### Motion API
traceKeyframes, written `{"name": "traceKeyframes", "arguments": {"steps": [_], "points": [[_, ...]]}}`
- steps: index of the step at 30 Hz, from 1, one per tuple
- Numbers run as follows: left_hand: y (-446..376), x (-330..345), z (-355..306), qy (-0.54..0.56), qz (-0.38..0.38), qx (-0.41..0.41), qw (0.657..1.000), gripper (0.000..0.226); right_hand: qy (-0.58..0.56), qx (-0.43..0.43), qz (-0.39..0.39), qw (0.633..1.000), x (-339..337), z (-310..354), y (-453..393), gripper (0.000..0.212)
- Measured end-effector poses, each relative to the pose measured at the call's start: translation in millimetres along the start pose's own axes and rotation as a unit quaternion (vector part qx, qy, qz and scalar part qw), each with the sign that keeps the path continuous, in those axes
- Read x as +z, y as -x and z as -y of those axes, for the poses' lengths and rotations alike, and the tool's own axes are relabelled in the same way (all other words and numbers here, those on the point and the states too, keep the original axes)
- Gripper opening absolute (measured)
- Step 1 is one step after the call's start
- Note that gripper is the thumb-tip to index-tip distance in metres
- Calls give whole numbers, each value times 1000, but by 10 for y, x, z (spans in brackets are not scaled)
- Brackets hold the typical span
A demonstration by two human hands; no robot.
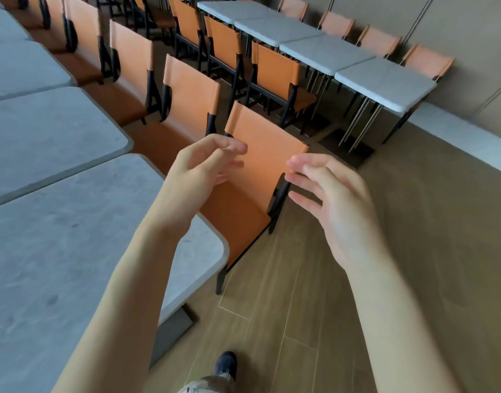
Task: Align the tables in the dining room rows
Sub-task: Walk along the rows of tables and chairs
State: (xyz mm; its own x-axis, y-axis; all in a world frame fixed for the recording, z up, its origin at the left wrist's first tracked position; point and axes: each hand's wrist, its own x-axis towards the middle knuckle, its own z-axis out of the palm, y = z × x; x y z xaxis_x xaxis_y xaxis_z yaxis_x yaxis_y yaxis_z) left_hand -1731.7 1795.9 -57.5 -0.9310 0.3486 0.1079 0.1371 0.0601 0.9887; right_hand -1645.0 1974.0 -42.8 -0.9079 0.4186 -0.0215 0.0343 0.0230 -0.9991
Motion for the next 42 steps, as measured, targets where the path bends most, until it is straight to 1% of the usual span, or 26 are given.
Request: {"name": "traceKeyframes", "arguments": {"steps": [6,14,17,20,26,29,31,35,39,42], "points": [[-767,388,10,-1,23,-1,1000,24,14,-24,-5,1000,-342,102,-720,21],[-1526,990,95,-21,30,2,999,25,5,-7,0,1000,-844,-36,-1565,21],[-1821,1348,94,-19,26,-1,999,29,9,-10,-1,1000,-1148,-64,-1907,22],[-2139,1806,87,-23,17,6,1000,25,15,-16,8,1000,-1521,-84,-2292,21],[-2813,2744,8,-27,-3,4,1000,25,11,-10,32,999,-2406,-20,-3092,22],[-3040,3035,15,-21,-23,7,999,25,25,-12,36,999,-2721,-17,-3423,21],[-3179,3218,46,-24,-26,-10,999,25,29,-5,32,999,-2897,-22,-3632,20],[-3498,3457,48,-20,-39,-21,999,22,18,5,57,998,-3134,-65,-3936,21],[-3866,3621,-36,3,-49,-5,999,18,7,1,69,998,-3246,-55,-4287,22],[-4158,3705,-30,12,-64,3,998,17,13,-8,98,995,-3266,-47,-4576,22]]}}
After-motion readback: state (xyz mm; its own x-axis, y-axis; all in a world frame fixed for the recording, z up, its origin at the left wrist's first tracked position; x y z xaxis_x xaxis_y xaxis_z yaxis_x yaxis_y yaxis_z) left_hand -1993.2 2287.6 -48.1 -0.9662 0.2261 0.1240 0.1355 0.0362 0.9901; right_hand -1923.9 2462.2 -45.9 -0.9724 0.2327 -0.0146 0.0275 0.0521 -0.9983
